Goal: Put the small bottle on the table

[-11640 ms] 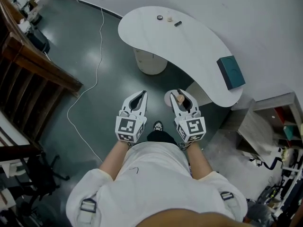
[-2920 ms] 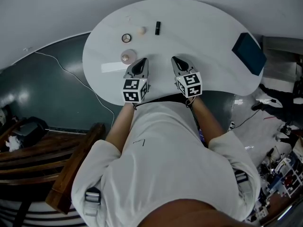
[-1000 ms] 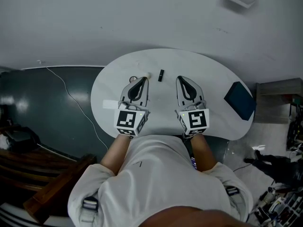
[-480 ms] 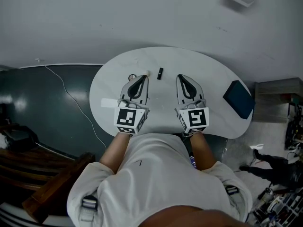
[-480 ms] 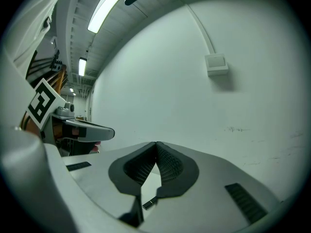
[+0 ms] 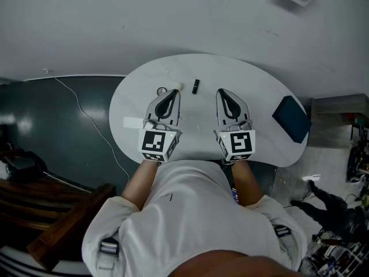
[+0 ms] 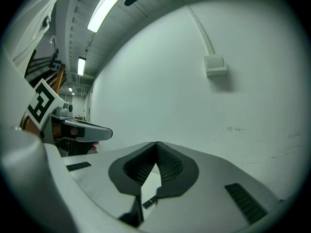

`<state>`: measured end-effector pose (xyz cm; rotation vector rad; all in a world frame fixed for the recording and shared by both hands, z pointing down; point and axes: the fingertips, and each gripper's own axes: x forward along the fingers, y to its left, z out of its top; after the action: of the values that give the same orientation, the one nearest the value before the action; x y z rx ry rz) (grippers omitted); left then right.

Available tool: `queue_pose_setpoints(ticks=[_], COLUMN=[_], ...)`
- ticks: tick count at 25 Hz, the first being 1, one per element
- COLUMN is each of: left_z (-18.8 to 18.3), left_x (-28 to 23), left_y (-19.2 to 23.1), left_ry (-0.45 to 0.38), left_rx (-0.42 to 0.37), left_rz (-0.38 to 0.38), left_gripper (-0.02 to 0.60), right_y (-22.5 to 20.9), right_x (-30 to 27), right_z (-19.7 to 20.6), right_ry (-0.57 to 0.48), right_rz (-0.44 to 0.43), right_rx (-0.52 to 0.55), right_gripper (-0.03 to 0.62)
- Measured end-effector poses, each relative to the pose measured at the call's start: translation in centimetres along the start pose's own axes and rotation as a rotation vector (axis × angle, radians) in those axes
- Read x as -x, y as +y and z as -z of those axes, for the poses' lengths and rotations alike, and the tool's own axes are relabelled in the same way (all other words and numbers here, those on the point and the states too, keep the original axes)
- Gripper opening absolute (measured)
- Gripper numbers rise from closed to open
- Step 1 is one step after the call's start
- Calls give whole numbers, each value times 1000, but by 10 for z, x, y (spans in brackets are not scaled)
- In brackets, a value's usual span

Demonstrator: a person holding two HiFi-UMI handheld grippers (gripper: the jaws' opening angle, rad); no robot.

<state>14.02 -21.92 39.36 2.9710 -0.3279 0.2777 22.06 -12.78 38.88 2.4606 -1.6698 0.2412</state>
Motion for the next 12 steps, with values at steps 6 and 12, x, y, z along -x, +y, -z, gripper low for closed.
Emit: queue_pose_setpoints(ticks=[6, 12], left_z=[2, 2], left_x=[0, 0], left_y=[1, 1], left_ry=[3, 5], left_rx=[7, 5], left_rz=[-1, 0], left_gripper=[12, 12], right_y=[1, 3], right_x=[1, 0], right_z=[1, 3], right_ry=[5, 15], right_rz=[-1, -6], right_rx=[1, 1], right_gripper=[-3, -3])
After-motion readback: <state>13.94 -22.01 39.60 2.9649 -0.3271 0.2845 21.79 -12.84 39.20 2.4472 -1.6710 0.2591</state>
